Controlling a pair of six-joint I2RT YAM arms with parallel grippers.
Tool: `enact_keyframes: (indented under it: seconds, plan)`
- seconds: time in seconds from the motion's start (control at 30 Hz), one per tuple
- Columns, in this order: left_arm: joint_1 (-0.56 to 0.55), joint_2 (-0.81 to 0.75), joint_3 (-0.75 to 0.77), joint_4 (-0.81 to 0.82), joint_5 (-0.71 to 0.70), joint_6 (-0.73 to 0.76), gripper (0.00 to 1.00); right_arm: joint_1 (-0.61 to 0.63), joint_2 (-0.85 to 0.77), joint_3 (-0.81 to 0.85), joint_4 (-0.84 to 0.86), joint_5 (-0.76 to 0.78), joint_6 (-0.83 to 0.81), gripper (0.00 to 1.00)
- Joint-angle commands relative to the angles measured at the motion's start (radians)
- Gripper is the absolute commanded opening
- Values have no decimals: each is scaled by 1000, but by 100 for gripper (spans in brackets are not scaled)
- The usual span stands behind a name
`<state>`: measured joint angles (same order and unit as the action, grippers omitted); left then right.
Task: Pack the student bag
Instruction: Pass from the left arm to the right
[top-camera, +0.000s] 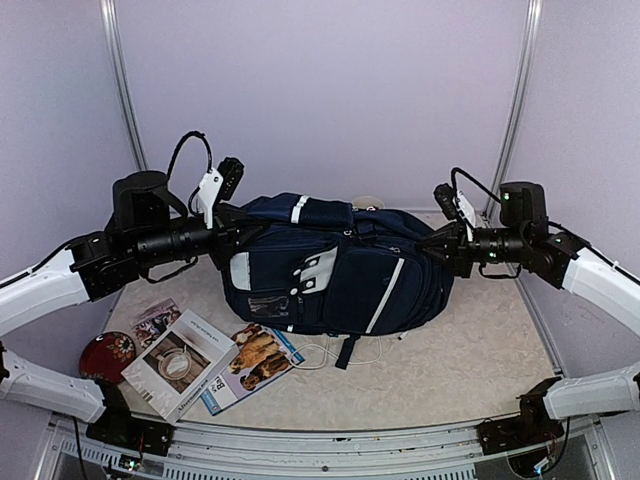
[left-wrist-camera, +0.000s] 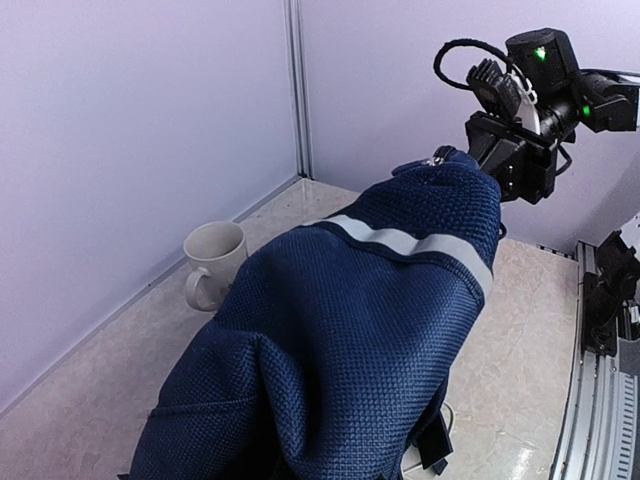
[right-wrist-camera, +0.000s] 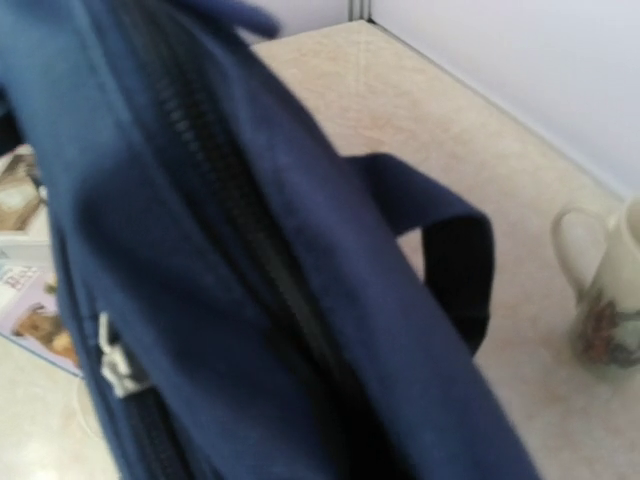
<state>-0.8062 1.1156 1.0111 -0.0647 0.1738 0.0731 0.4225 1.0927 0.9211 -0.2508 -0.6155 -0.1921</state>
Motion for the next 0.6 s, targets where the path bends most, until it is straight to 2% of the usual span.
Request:
enact_keyframes:
  seconds: [0.0, 0.03, 0.07, 0.13, 0.23, 0.27, 0.37, 0.57]
  plan:
    - [2, -59, -11, 165, 129, 4, 0, -6, 24, 44, 18, 42, -13, 0]
    - [2, -60, -12, 163, 133, 6, 0, -6, 27, 62, 8, 40, -19, 0]
    - [2, -60, -9, 158, 130, 9, 6, -7, 31, 84, -9, 30, -24, 0]
    - [-3, -50, 2, 147, 93, 11, 50, -7, 38, 141, -39, 4, -42, 0]
    - [-57, -15, 69, 79, 4, 82, 89, -7, 50, 225, -70, -59, -64, 0]
    - [-82, -3, 99, 53, -19, 111, 97, -7, 55, 246, -75, -82, -71, 0]
    - [-141, 14, 172, 38, -35, 167, 99, -7, 83, 321, -101, -143, -102, 0]
    - [-149, 58, 277, -5, -34, 218, 99, -7, 126, 438, -168, -235, -191, 0]
